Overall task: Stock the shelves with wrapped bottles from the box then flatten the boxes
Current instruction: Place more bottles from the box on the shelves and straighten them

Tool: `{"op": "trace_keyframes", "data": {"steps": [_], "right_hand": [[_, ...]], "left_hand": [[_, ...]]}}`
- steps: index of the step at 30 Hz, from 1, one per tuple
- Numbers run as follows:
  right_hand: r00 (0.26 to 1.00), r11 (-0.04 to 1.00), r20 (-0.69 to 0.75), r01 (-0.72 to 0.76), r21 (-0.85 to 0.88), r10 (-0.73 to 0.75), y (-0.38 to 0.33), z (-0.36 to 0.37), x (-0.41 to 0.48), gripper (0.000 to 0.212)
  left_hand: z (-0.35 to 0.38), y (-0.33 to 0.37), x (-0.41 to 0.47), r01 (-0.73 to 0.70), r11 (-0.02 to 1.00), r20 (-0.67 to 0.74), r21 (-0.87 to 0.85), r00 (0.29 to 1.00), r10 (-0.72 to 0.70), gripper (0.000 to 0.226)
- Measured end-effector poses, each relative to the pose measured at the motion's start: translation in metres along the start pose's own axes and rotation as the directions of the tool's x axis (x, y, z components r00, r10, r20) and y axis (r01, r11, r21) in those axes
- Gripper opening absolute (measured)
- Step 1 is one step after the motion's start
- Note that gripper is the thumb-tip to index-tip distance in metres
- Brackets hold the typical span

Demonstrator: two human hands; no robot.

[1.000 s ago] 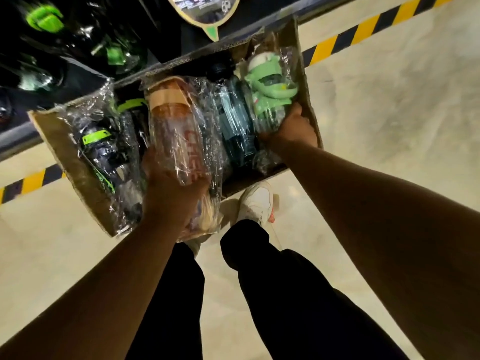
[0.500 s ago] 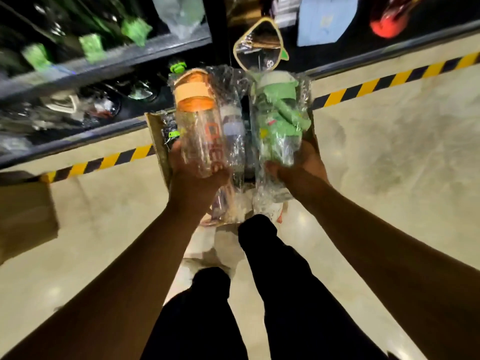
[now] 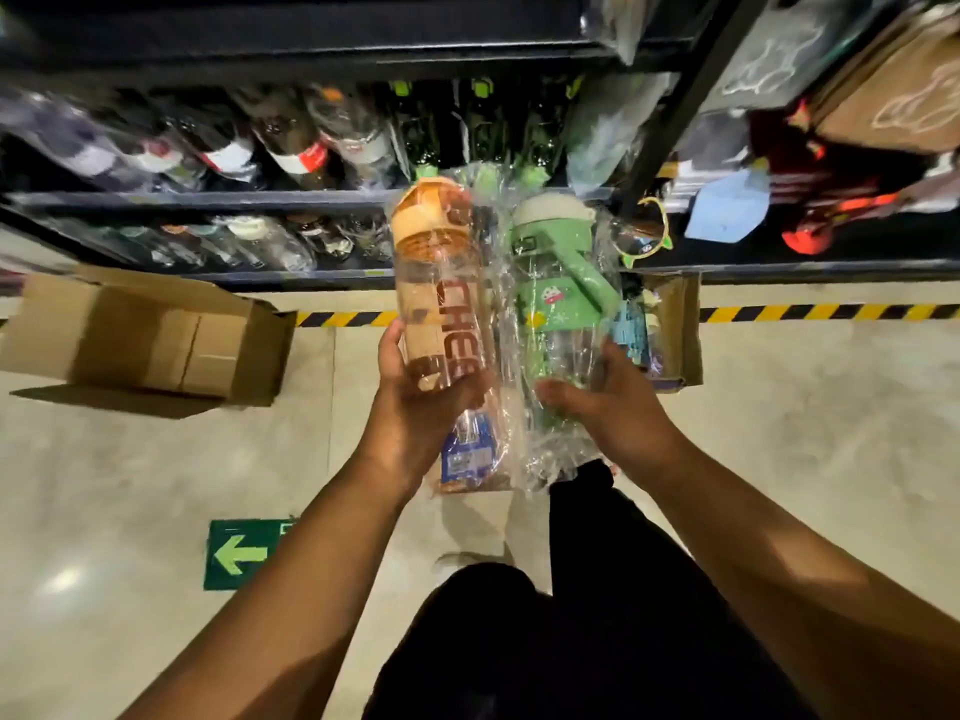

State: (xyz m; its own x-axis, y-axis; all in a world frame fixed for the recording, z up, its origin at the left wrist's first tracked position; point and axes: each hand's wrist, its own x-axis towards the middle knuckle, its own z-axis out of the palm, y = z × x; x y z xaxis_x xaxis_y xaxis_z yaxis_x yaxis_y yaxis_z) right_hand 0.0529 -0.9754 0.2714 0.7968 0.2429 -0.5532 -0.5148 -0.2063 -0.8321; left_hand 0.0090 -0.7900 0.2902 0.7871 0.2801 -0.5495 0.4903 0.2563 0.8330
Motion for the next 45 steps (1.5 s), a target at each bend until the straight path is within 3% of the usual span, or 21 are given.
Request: {"op": "trace_keyframes", "data": {"steps": [3,5,7,11,16,18,21,23,25,28,30,32,37,41,44,45], "right_hand": [[0.992,0.997,0.103,0.072,-0.006,-0.071,-0.027,0.060,-0.042,0.081],[0.982,0.991,0.147,0.129,-0.041,-0.122,-0.042,0.096,-0.060,0.058],[0.966,0.980,0.198,0.185,-0.075,-0.168,-0.059,0.127,-0.073,0.050],[0.928,0.961,0.301,0.260,-0.097,-0.221,-0.095,0.177,-0.082,0.077],[0.891,0.958,0.402,0.271,-0.098,-0.211,-0.135,0.222,-0.064,0.089],[0.892,0.965,0.416,0.240,-0.109,-0.174,-0.151,0.238,-0.044,0.102],[0.873,0.981,0.462,0.191,-0.028,-0.157,-0.176,0.261,-0.006,0.085],[0.854,0.993,0.516,0.106,-0.058,-0.061,-0.196,0.277,0.023,0.097],[0.807,0.999,0.591,0.008,-0.039,0.017,-0.218,0.291,0.051,0.082],[0.749,0.983,0.650,-0.182,0.016,0.128,-0.246,0.314,0.085,0.044],[0.758,0.964,0.636,-0.251,0.084,0.142,-0.260,0.330,0.109,0.032],[0.806,0.970,0.577,-0.226,0.091,0.134,-0.271,0.350,0.135,0.034],[0.921,0.998,0.386,-0.059,0.023,0.045,-0.290,0.404,0.186,0.051],[0.946,0.996,0.319,0.080,-0.038,-0.064,-0.299,0.444,0.218,0.048],[0.960,0.993,0.275,0.020,0.120,-0.053,-0.306,0.474,0.239,0.024],[0.976,0.992,0.202,0.056,0.110,-0.077,-0.304,0.482,0.249,0.038]], "left_hand": [[-0.060,0.028,-0.055,-0.070,0.997,-0.023,0.014,0.997,0.070,0.088],[-0.096,0.043,-0.084,-0.134,0.990,-0.053,0.032,0.989,0.135,0.088],[-0.126,0.060,-0.109,-0.170,0.985,-0.089,0.000,0.981,0.169,0.087],[-0.176,0.086,-0.136,-0.235,0.970,-0.145,-0.054,0.963,0.225,0.095],[-0.217,0.119,-0.129,-0.276,0.959,-0.239,-0.060,0.937,0.255,0.098],[-0.232,0.133,-0.115,-0.285,0.956,-0.251,-0.077,0.933,0.258,0.093],[-0.255,0.158,-0.083,-0.304,0.950,-0.257,-0.075,0.926,0.276,0.089],[-0.271,0.173,-0.059,-0.301,0.951,-0.255,-0.071,0.927,0.275,0.088],[-0.287,0.188,-0.033,-0.299,0.951,-0.253,-0.078,0.929,0.271,0.090],[-0.303,0.210,0.000,-0.304,0.946,-0.263,-0.116,0.927,0.266,0.087],[-0.314,0.221,0.021,-0.330,0.937,-0.310,-0.113,0.908,0.283,0.069],[-0.327,0.229,0.038,-0.338,0.936,-0.352,-0.103,0.892,0.283,0.060],[-0.379,0.236,0.074,-0.296,0.954,-0.338,0.044,0.894,0.293,0.060],[-0.427,0.242,0.103,-0.124,0.990,-0.380,0.063,0.914,0.138,0.084],[-0.463,0.252,0.128,-0.071,0.996,-0.309,0.058,0.947,0.086,0.082],[-0.474,0.255,0.135,-0.059,0.997,-0.283,0.050,0.956,0.071,0.082]]}}
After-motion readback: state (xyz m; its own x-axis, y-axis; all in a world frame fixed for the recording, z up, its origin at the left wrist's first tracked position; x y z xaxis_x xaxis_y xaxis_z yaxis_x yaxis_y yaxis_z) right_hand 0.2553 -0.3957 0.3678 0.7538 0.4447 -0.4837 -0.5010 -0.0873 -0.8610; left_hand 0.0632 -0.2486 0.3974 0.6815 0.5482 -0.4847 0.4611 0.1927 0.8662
